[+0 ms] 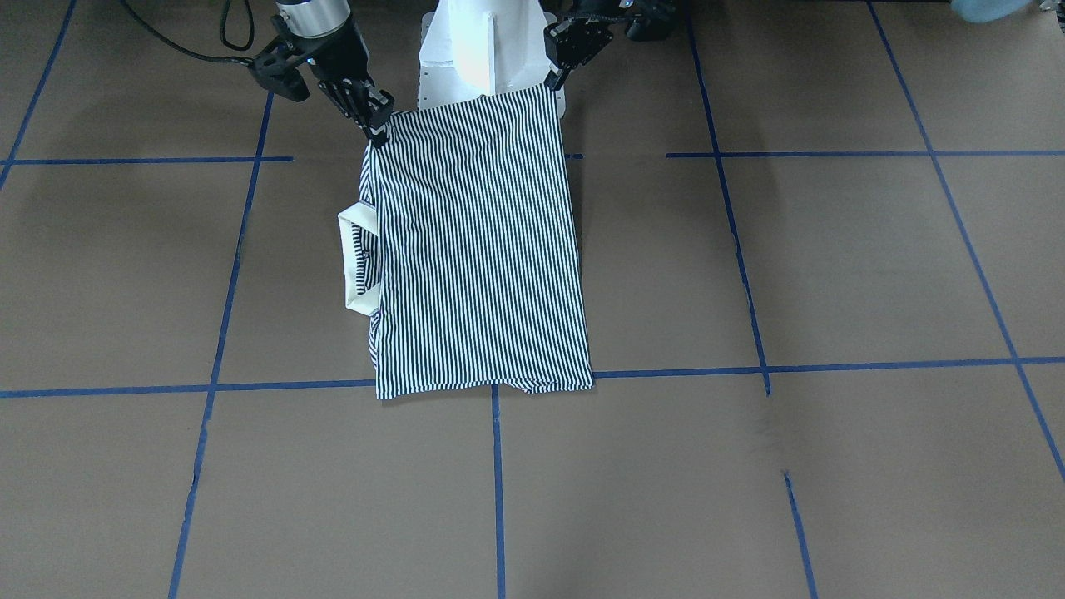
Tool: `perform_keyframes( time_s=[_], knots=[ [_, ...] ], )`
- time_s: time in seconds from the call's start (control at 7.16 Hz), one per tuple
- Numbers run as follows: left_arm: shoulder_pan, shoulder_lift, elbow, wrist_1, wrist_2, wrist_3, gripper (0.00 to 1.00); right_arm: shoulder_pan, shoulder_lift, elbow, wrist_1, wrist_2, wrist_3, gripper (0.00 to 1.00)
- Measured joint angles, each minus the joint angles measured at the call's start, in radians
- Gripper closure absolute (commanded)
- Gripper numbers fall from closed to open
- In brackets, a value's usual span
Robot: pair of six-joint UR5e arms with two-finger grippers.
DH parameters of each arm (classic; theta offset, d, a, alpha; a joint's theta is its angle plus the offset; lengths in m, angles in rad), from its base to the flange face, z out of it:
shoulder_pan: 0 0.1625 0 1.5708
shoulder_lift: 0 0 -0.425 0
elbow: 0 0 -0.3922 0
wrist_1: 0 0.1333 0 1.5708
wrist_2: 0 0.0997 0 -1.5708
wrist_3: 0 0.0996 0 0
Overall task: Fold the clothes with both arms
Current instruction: 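Lift the near edge with both grippers and fold it over toward the far edge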
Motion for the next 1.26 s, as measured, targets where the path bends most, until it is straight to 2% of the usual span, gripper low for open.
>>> perform_keyframes(
  time_s=[0.14,0.42,0.7,0.84,0.98,1.12,1.26],
  knots=[
    [-0.053,-0.027,0.027,0.017,-0.002,0.036,1.0,0.062,0.049,-0.037,-0.002,0.034,-0.016,1.0],
    [-0.162,-0.118,0.082,0.092,-0.008,0.161,1.0,0.195,0.174,-0.177,-0.004,0.121,-0.055,1.0],
    [-0.256,-0.185,0.192,0.102,-0.01,0.282,1.0,0.28,0.257,-0.321,0.004,0.176,-0.15,1.0],
    [-0.288,-0.208,0.261,0.08,-0.01,0.329,1.0,0.298,0.304,-0.4,0.007,0.183,-0.176,0.95],
    [-0.316,-0.23,0.344,0.038,-0.009,0.362,1.0,0.31,0.347,-0.477,0.012,0.186,-0.189,0.63],
    [-0.35,-0.263,0.455,-0.025,-0.009,0.402,0.8,0.322,0.386,-0.572,0.045,0.187,-0.203,0.63],
    [-0.387,-0.297,0.579,-0.105,-0.009,0.458,0.66,0.339,0.432,-0.7,0.118,0.192,-0.218,0.62]
  ],
)
